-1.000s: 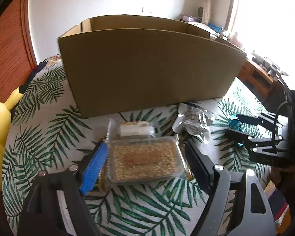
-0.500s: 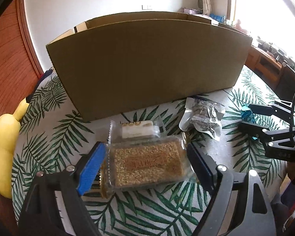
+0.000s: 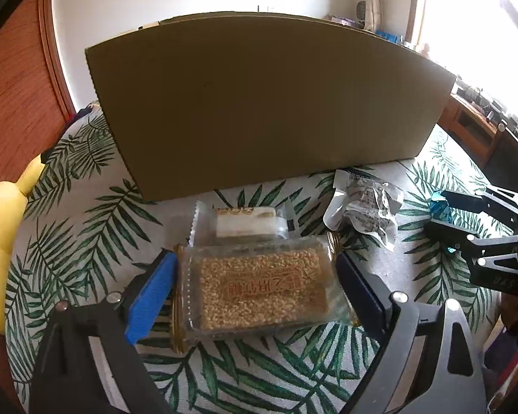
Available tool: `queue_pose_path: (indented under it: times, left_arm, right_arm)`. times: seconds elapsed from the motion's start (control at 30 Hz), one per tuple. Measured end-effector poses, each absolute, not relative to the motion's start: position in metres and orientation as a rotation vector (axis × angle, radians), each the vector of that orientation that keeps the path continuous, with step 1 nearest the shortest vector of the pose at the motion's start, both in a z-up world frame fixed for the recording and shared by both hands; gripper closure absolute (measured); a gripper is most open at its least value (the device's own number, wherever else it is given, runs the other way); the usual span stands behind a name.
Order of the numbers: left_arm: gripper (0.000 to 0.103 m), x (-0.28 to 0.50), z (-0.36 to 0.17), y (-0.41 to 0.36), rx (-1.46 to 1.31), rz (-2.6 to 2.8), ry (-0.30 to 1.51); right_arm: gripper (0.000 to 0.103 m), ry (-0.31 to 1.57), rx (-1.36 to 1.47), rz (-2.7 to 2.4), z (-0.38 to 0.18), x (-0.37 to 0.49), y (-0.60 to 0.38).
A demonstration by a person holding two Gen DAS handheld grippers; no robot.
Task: Organize snacks
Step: 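Close the left tool around the clear plastic grain-bar box, then close the right tool on the blue foil candy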
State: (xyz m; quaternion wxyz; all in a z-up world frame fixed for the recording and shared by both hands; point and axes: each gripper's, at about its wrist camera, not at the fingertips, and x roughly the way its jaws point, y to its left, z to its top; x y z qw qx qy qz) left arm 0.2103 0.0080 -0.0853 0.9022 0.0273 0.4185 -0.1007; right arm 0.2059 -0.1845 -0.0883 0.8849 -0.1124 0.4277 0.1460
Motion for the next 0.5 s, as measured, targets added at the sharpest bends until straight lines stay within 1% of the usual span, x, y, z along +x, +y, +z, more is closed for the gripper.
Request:
queue_pose_path:
  times: [0.37, 0.5]
  left_arm:
    - [0.009, 0.204, -0.086, 0.009, 0.058, -0.227, 0.862]
    - [0.014, 0.196, -0.085, 0.011, 0.052, -0.244, 0.86]
  right_arm:
    - [0.045, 0.89, -0.232, 0.307, -0.088, 0.206, -0.184]
    - [0.045, 0.891, -0.237, 0.308, -0.087, 0.205, -0.184]
